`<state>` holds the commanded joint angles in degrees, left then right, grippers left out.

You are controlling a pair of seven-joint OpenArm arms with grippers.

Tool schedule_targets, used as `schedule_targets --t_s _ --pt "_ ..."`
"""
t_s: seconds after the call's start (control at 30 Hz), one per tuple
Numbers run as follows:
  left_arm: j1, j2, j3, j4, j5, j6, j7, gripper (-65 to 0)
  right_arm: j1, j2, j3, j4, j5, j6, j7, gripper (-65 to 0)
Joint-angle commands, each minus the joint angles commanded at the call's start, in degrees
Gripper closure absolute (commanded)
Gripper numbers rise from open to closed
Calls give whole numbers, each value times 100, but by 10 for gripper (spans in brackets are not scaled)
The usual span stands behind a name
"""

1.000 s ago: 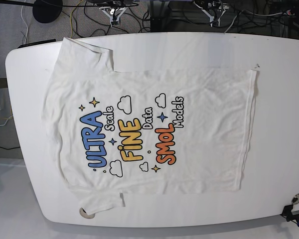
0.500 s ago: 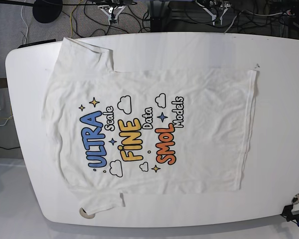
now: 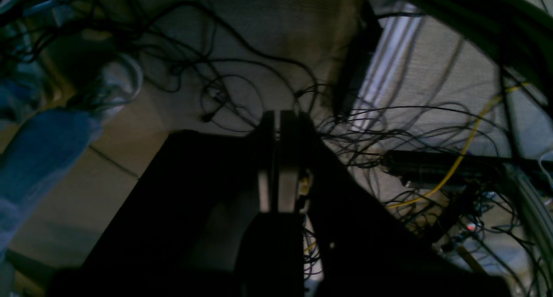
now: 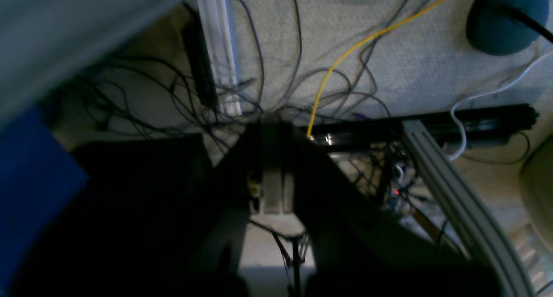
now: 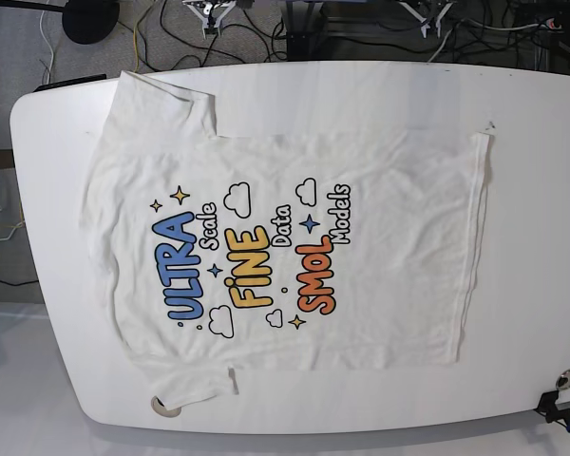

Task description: Fold the T-shirt properly

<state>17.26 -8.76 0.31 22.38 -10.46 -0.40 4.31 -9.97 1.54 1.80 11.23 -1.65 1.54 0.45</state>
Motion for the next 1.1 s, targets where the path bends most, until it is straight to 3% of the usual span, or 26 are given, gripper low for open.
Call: schedule_targets --t_s 0.07,0.1,0.33,0.77,1.07,1.1 --pt "225 -79 -6 368 -26 -13 7 0 -239 31 -26 274 4 1 -1 0" --pt "-169 56 -30 -228 144 37 -167 0 57 -20 -12 -55 -6 5 111 0" --pt "112 8 -19 51 119 26 -106 0 -239 36 -8 139 -32 20 190 0" --pt "1523 -456 -33 2275 23 -11 -168 0 -1829 490 -346 1821 -15 39 311 0" --pt "2456 -586 -286 3753 -31 -53 -72 0 -2657 747 -285 3124 -30 43 242 0" --pt "2169 -536 -109 3101 -17 -59 -64 0 -2576 691 -276 2823 11 91 308 0"
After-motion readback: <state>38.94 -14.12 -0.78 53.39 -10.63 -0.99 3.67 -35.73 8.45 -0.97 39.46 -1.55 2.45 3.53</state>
